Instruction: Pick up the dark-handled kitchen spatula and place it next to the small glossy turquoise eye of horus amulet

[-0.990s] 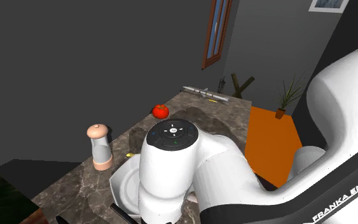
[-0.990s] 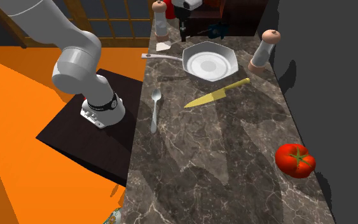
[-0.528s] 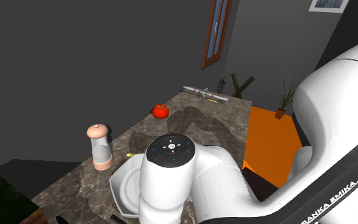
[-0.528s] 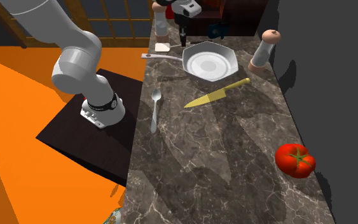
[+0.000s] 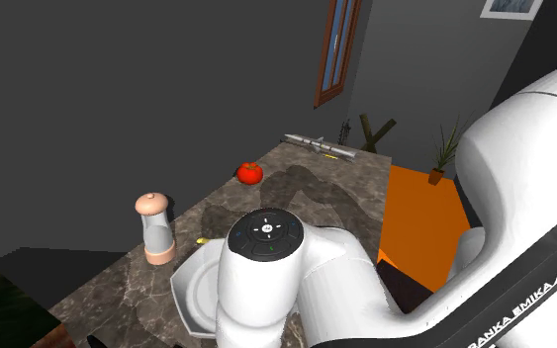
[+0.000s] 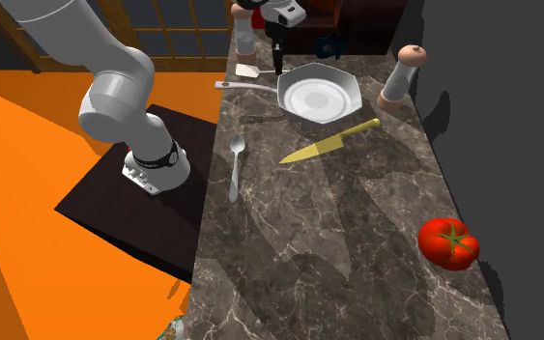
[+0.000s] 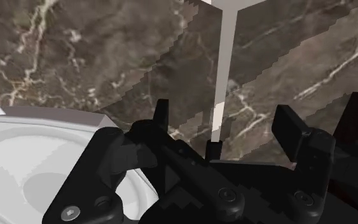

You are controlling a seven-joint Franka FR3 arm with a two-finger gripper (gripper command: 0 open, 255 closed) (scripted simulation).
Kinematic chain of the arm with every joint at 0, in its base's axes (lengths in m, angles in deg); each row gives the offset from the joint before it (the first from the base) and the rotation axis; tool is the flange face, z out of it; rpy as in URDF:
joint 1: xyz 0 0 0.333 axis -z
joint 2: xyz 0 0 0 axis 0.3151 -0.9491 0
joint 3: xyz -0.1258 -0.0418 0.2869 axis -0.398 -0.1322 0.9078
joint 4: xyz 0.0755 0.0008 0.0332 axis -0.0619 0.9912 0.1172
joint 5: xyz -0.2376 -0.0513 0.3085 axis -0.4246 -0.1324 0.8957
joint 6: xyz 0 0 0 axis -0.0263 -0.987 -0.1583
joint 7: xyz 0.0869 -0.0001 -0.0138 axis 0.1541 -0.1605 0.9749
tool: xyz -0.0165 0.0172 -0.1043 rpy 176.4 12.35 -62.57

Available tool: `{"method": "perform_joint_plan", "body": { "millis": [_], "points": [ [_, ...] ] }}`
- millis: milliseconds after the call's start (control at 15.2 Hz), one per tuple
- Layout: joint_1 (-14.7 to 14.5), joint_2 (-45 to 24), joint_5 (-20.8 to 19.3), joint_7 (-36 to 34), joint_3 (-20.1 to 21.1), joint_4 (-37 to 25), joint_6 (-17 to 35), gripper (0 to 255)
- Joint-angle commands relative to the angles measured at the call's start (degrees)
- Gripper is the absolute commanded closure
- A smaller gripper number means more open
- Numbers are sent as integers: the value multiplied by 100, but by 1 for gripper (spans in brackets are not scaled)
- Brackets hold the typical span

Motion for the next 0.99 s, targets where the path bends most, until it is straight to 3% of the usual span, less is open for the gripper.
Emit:
{"method": "perform_joint_plan", "body": {
  "millis": [0, 132, 396, 924],
  "points": [
    [0, 0, 0, 0, 0, 0, 0, 0],
    [0, 0, 0, 0, 0, 0, 0, 0],
    [-138, 593, 369, 291, -217, -314, -823, 0],
    [-142, 592, 367, 290, -220, -313, -822, 0]
  ]
}}
